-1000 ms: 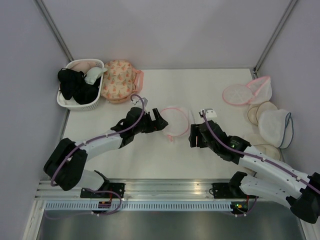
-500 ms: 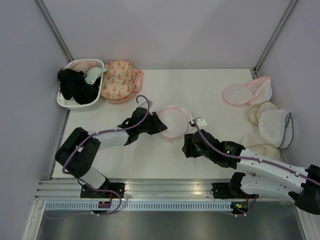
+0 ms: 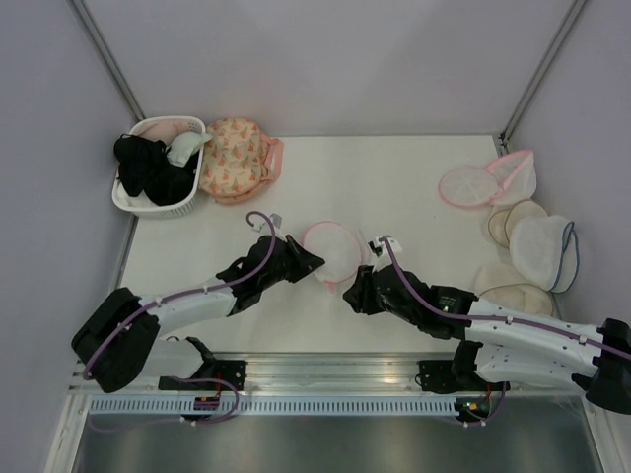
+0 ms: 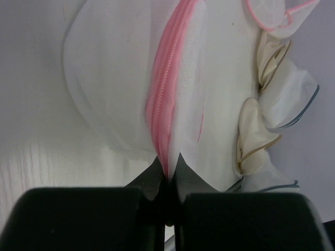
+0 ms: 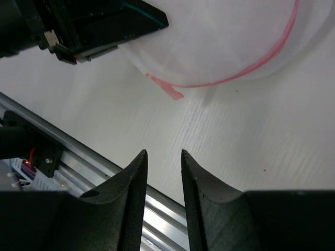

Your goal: Unzip the laundry bag and remove the bra

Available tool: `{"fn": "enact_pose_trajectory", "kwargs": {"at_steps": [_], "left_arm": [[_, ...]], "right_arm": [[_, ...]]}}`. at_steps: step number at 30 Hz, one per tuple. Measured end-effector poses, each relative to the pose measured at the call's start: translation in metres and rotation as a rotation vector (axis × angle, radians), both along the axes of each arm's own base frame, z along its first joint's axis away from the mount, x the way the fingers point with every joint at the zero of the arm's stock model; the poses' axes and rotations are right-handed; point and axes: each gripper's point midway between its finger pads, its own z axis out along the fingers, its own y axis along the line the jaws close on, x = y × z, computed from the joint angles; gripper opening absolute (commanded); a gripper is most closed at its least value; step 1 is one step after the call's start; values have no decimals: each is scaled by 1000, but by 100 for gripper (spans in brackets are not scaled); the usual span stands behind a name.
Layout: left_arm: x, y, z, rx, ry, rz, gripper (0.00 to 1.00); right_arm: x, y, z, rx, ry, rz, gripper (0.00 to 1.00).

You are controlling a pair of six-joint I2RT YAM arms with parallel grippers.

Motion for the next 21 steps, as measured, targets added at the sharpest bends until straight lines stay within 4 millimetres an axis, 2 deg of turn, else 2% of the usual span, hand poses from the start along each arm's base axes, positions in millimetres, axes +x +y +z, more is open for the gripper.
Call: {"fn": "enact_pose_trajectory", "kwargs": {"at_steps": [4,8,21], "left_arm": [[-21,6,25,-97,5,105,2],[-24,11,42,-207,30,181,2],[-31,13,34,-304,142,256,2]], "right_arm": [[-4,16,4,85,6,8,41],[-7,26,-1,132,15,23,42],[-10,45,6,265,-18,76,47]]}}
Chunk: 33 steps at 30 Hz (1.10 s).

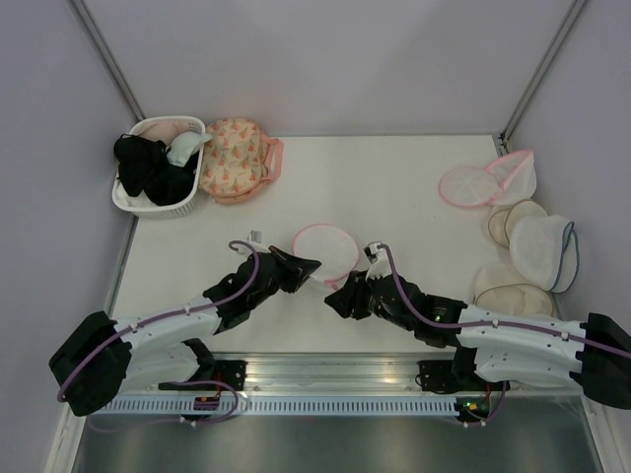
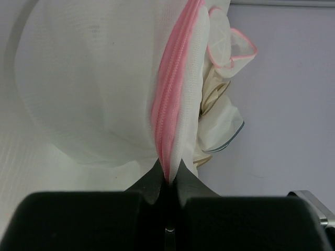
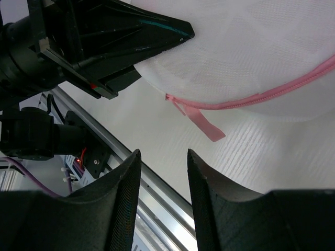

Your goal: Unzip the laundry bag and remove the bra

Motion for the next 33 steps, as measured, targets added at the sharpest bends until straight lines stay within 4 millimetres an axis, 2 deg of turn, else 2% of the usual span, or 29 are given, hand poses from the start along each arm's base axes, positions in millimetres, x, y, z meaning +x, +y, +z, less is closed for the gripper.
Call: {"fn": "enact_pose_trajectory", "kwargs": {"at_steps": [10,19,20,22,23,24,27,33], "left_arm": [[-10,-4,5,-100,59,-13,2],[-19,-8,3,-127,88,-34,2],[-20,-8,3,-130,90,-33,2],[-20,-8,3,-139,90,-34,2],[-20,-8,3,-141,91,-34,2],[-20,-9,4,-144,90,-34,2],[-20,-10,6,-154,83,-36,2],[-25,-8,5,-156,78,-46,2]], "right_arm": [[6,11,-28,-52,-26,23,49],[18,17,-11,-8,-108,5,49],[18,17,-9,-6,-115,2,47],[21,16,-8,-9,-129,-5,35],[22,15,-8,-13,-135,-10,29],[23,15,-8,-16,-139,-13,17],[26,13,-9,-28,-148,-24,0],[25,6,-10,-81,-131,-27,1]]}}
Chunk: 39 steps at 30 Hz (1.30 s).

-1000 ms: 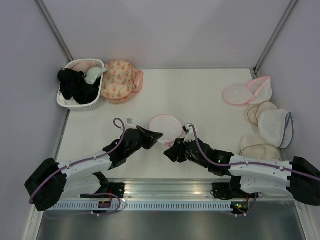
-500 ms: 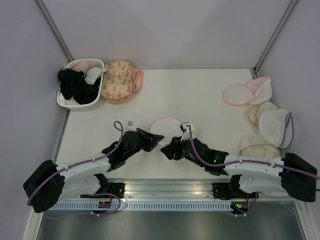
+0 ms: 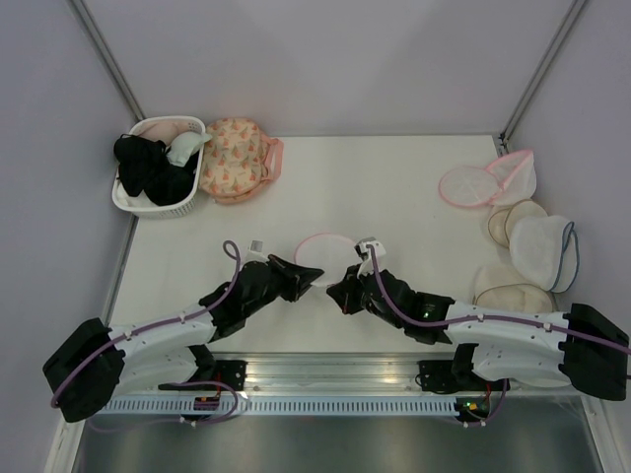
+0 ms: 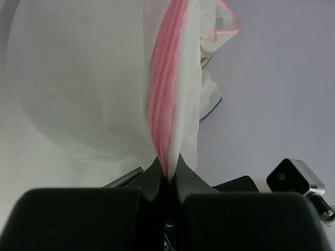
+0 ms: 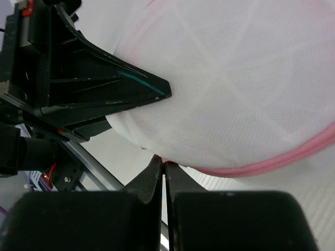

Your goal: Unzip the laundry bag and remove the bra

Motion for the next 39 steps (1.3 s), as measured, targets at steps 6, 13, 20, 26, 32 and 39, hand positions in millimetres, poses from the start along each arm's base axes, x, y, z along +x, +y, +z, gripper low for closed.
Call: {"fn": "enact_pose_trajectory", "kwargs": {"at_steps": [6,13,20,26,32,39], "left_arm": [[-5,5,9,27,-65,-26,2],[-10,21,7,156,-180,-84,2],[-10,23,1,306,-310,-255,2],[12,12,11,393,-413,-485,2],[38,-10,11,406,-457,-736,35],[63,-15,-3,462,-430,-753,100]], "right_arm": [[-2,-14,11,-132,36,-21,0],[-5,-67,-13,-384,83,-105,0],[1,-81,-25,-507,95,-167,0],[11,-96,-21,-573,68,-247,0],[13,-108,-15,-596,47,-274,0],[9,-112,-16,-596,46,-250,1]]}}
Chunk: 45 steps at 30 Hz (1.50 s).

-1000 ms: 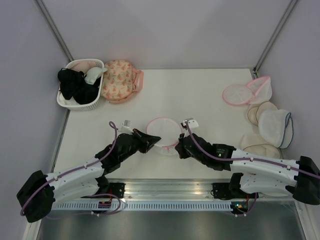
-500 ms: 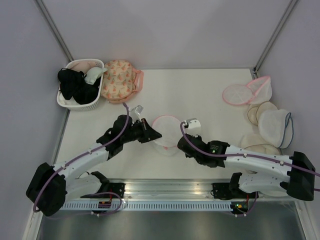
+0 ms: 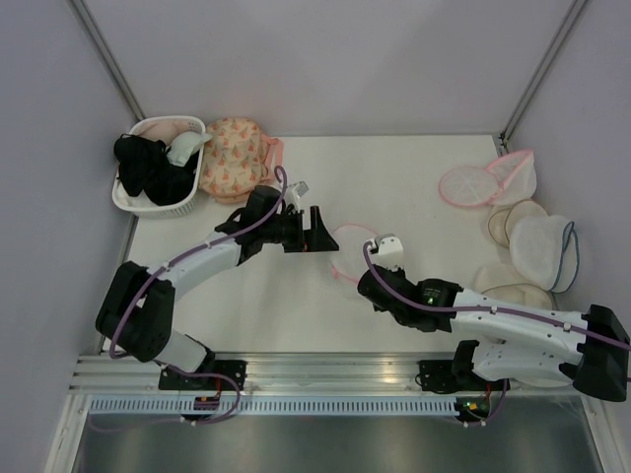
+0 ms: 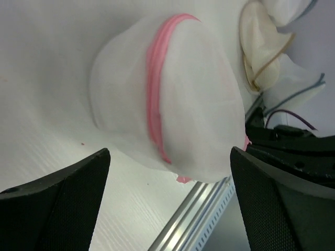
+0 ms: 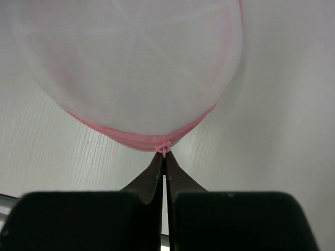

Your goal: Unzip the laundry bag and remove the bra

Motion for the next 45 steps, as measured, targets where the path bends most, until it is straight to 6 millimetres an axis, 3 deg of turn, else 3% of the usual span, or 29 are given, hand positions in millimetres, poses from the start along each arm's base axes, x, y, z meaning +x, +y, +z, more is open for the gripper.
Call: {"fn": "enact_pose_trajectory", "kwargs": {"at_steps": [3,6,10,15,20,23,24,26,27,32,35,37,41,45], "left_arm": [[1,16,2,36,-25,117,100],[-15,33,17,22,-46,225,100],[-46,27,30,-52,-16,251,100],[-76,15,2,-91,140,252,99],[-84,9,-12,-84,234,272,94],[-81,7,-9,-105,241,290,70],[-80,6,-8,-114,241,295,46],[-77,4,-8,-129,251,310,14],[-76,4,-8,-131,250,312,2],[-73,1,-11,-133,254,319,2],[-70,6,-14,-109,243,345,2],[-68,10,-14,-87,225,364,2],[-64,19,-7,-69,172,381,2],[-67,20,-8,-44,153,351,2]], "right_arm": [[-4,6,-7,17,24,29,0],[-9,19,-13,56,55,82,0],[-22,55,-15,197,104,214,0],[-36,88,-6,333,136,345,0],[-39,103,5,399,128,396,0],[-41,108,9,421,128,420,0],[-42,109,11,428,129,430,1],[-45,112,12,438,136,452,1],[-46,113,12,439,140,459,0],[-49,109,7,419,155,460,0],[-48,100,-6,355,184,432,1],[-42,85,-21,260,199,362,0],[-31,37,-49,39,216,179,0],[-12,6,-43,-23,163,6,0]]}}
